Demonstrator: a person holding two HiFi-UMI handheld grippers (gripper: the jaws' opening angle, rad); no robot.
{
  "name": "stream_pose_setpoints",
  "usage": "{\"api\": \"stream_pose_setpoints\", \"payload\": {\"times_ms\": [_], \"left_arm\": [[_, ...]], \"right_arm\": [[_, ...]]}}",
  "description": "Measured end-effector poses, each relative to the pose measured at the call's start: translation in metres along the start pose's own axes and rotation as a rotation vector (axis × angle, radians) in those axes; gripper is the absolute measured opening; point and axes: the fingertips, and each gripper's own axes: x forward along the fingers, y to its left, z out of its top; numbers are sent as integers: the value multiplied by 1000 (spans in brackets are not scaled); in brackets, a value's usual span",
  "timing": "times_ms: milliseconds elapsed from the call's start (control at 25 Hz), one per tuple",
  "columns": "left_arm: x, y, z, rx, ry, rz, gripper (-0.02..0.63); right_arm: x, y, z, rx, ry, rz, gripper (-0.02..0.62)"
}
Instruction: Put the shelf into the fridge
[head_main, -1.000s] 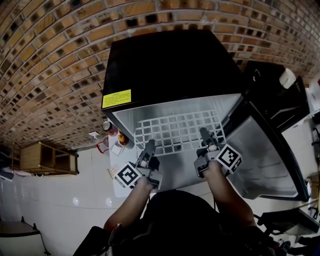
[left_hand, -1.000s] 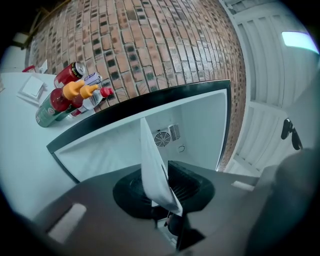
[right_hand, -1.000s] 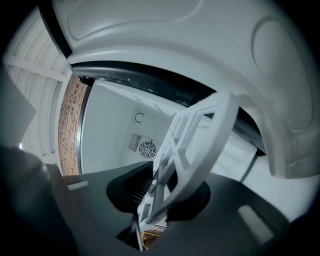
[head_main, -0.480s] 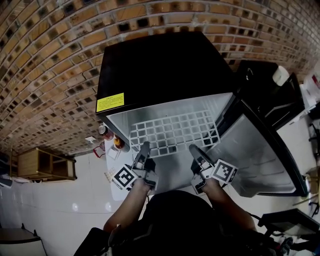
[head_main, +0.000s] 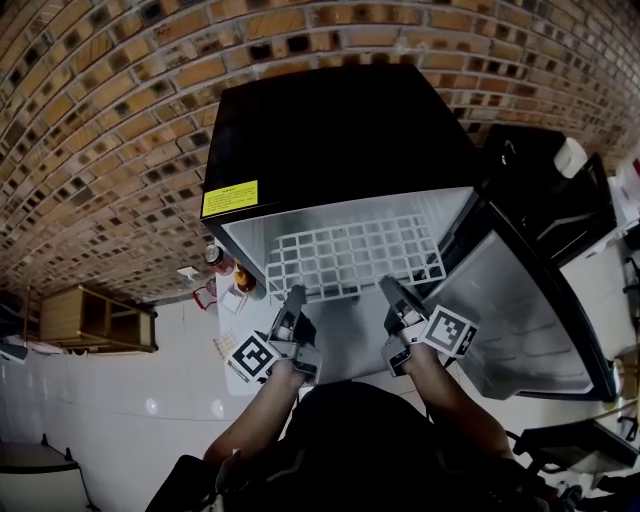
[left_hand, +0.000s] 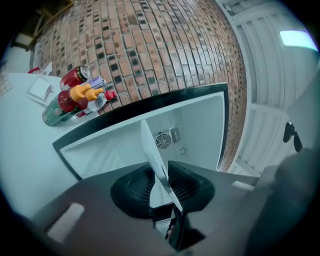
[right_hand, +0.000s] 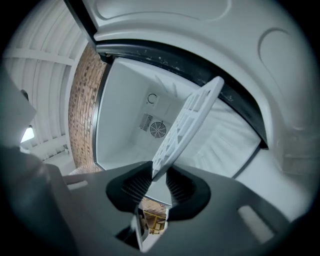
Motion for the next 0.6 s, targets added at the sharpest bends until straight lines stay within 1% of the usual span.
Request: {"api": "stream_pose_setpoints", "payload": {"times_ms": [40,120,200,280,400,480,560,600], "left_arm": [[-6,-1,2,-13,-26,-4,66],[-14,1,4,-4,-49,1,57],[-12,3,2,16,-29,14,46],[-8,5,3,32,-8,30,49],[1,4,7,50,-9,19,55],[4,9,10,81,-13,36,57],[7,15,14,135,-13,81,62],[10,15,15,163,-14,91,67]], "right_arm": [[4,1,3,-7,-2,3,97],[12,0,8,-13,-2,-2,97],[16,-1,11,-13,-4,-9,98],[19,-2,13,-12,-7,-13,98],[27,-4,16,-14,-10,-16,100],[32,-6,18,-19,-7,-18,100],[37,-7,21,-25,-5,-21,101],[39,-7,22,-27,-5,-21,103]]}}
